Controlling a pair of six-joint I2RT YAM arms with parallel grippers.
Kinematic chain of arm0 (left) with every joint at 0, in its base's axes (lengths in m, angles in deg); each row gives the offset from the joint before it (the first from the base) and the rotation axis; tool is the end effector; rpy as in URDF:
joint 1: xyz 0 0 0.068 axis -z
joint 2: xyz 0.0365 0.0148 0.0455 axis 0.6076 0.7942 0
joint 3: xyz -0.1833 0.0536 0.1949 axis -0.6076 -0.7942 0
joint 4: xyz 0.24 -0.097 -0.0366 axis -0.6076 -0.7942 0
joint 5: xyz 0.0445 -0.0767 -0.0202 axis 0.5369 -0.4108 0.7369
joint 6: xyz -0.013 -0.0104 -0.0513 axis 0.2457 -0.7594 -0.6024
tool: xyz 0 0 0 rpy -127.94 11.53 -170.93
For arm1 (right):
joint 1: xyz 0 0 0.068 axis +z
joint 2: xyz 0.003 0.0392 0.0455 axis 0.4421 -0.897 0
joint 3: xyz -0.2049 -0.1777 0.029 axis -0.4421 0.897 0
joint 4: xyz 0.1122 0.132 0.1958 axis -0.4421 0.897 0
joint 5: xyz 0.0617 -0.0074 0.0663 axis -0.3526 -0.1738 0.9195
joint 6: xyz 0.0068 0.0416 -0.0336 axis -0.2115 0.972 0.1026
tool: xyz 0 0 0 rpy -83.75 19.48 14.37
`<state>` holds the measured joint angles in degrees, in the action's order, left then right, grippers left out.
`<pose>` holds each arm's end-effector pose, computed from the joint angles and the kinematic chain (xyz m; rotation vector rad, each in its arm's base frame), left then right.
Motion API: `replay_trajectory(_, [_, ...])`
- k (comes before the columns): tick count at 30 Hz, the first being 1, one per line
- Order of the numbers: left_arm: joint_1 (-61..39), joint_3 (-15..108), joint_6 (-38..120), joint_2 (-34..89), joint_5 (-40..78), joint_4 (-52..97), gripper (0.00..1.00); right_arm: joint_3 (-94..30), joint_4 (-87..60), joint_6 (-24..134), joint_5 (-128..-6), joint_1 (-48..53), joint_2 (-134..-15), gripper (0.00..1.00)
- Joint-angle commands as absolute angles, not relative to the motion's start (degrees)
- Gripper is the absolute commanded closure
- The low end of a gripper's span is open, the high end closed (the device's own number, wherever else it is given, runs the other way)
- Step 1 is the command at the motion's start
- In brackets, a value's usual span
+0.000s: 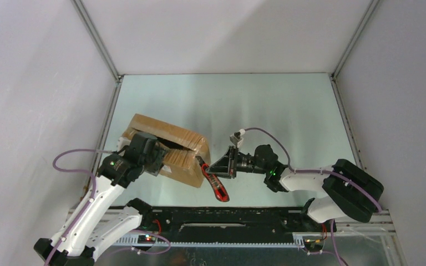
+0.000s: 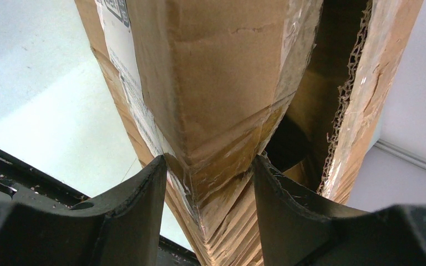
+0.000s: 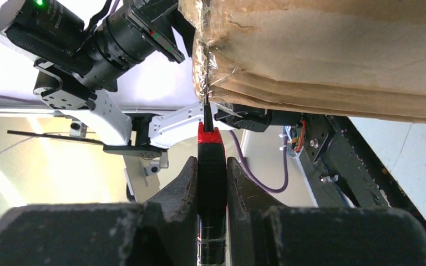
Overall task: Unpack the express box
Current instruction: Cut the express box at the center of the board.
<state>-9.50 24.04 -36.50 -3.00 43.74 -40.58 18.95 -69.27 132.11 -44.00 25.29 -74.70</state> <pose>0.1207 -0.0523 0.2899 -1.4024 2.1344 -0.4693 0.1529 0.2215 0.2008 0.0439 2.1361 2.0842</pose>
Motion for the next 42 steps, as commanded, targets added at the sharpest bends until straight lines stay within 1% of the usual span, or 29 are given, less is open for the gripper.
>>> replay_trajectory(1, [-9.2, 22.8, -33.5, -1.1, 39.8, -45.5, 0.52, 15.2, -69.6, 131.6, -39.3, 27.1, -73.4, 1.0])
replay_trajectory(6, [-9.2, 24.0, -32.6, -0.1, 39.7, -45.2, 0.52, 15.1, -69.7, 131.7, -36.0, 27.2, -73.3, 1.0])
replay_trajectory(8, [-9.2, 24.4, -31.0, 0.1, 39.4, -44.9, 0.49, 15.2, -68.9, 131.5, -35.4, 26.6, -73.3, 1.0])
replay_trajectory(9, [-9.2, 25.0, -30.2, 0.4, 39.3, -45.1, 0.47, 15.4, -68.4, 131.2, -35.3, 26.1, -73.1, 1.0])
replay_trajectory(10, [-9.2, 25.7, -28.6, 0.5, 39.2, -45.2, 0.42, 15.8, -67.7, 131.0, -35.1, 25.4, -72.7, 1.0])
replay_trajectory(13, [-9.2, 29.4, -20.9, 1.0, 39.1, -45.6, 0.15, 16.6, -64.0, 129.2, -33.8, 22.3, -70.2, 1.0])
replay_trajectory(14, [-9.2, 31.2, -18.6, 0.8, 39.1, -45.4, 0.04, 16.5, -62.4, 128.2, -33.4, 21.5, -69.1, 1.0])
replay_trajectory(15, [-9.2, 32.4, -16.6, 0.6, 39.0, -45.3, 0.0, 16.4, -61.1, 127.4, -32.8, 20.8, -68.2, 1.0])
replay_trajectory(20, [-9.3, 37.3, -7.6, -1.3, 37.9, -44.5, 0.0, 15.9, -55.2, 124.4, -31.8, 19.5, -64.6, 1.0])
replay_trajectory(26, [-9.6, 39.0, 3.3, -5.6, 31.7, -41.8, 0.0, 14.4, -43.5, 118.3, -32.9, 19.0, -60.8, 1.0])
replay_trajectory(28, [-9.6, 39.3, 7.2, -6.6, 27.9, -39.5, 0.0, 14.0, -41.1, 116.7, -33.3, 18.9, -59.8, 1.0])
replay_trajectory(30, [-9.6, 40.1, 11.4, -7.2, 20.5, -35.3, 0.0, 13.9, -40.0, 116.1, -32.5, 18.2, -58.1, 1.0])
replay_trajectory(33, [-9.1, 42.0, 15.0, -4.5, 9.0, -30.2, 0.0, 13.2, -39.9, 115.0, -30.4, 17.3, -54.3, 1.0])
replay_trajectory(37, [-6.1, 42.2, 16.7, -1.1, 2.2, -25.3, 0.0, 6.4, -33.3, 109.6, -28.7, 18.1, -50.5, 1.0])
replay_trajectory(40, [-4.8, 39.3, 14.5, 0.4, -3.9, -17.2, 0.04, 2.1, -28.5, 106.7, -27.4, 18.9, -49.6, 1.0])
replay_trajectory(42, [-3.6, 37.0, 12.2, 1.0, -6.4, -12.0, 0.1, -0.2, -27.0, 105.4, -26.6, 19.9, -49.8, 1.0])
